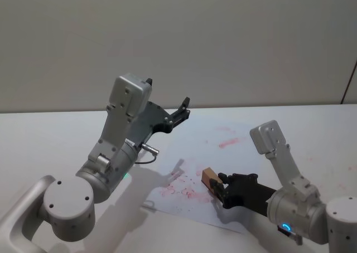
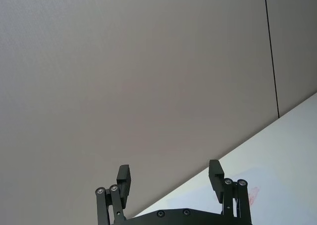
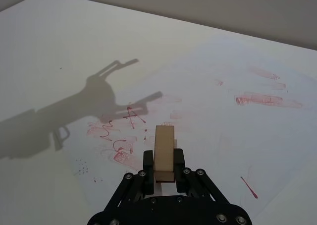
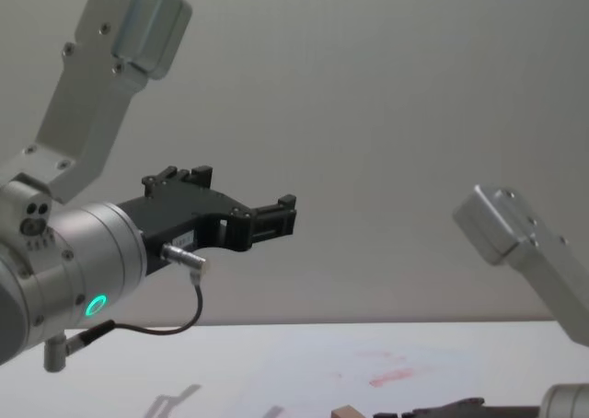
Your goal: Use the one hand to pick up the stamp and affix it onto the A4 paper.
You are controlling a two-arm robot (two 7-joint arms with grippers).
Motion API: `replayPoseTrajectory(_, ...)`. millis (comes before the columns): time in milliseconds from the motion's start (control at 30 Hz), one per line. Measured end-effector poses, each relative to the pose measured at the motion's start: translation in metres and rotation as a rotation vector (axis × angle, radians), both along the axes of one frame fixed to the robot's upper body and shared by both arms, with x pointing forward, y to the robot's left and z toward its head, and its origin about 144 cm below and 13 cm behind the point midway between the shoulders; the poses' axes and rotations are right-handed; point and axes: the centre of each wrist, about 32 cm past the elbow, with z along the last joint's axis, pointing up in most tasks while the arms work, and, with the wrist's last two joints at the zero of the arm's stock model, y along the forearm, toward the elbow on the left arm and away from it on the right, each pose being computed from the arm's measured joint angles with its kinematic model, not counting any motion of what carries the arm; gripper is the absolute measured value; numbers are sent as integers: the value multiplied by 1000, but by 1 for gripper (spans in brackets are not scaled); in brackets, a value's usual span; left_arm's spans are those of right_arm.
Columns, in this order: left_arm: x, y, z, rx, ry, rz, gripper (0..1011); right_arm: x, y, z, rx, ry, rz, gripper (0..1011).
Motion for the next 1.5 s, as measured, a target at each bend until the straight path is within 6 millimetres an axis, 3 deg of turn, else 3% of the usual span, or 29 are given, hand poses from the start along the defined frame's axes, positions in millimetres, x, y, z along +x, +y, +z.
replayPoseTrajectory(467, 0, 0, 0, 0, 0, 0, 1001, 2, 1, 0, 6, -18, -1, 223)
replayPoseTrajectory(900, 0, 0, 0, 0, 0, 0, 1001, 8, 1, 37, 143, -173, -68, 223)
replayPoseTrajectory(1167, 0, 0, 0, 0, 0, 0, 1001, 2, -20, 55, 173, -231, -147, 223)
replayPoseTrajectory(1500, 0, 0, 0, 0, 0, 0, 1001, -30, -68, 57, 122, -203, -272, 223)
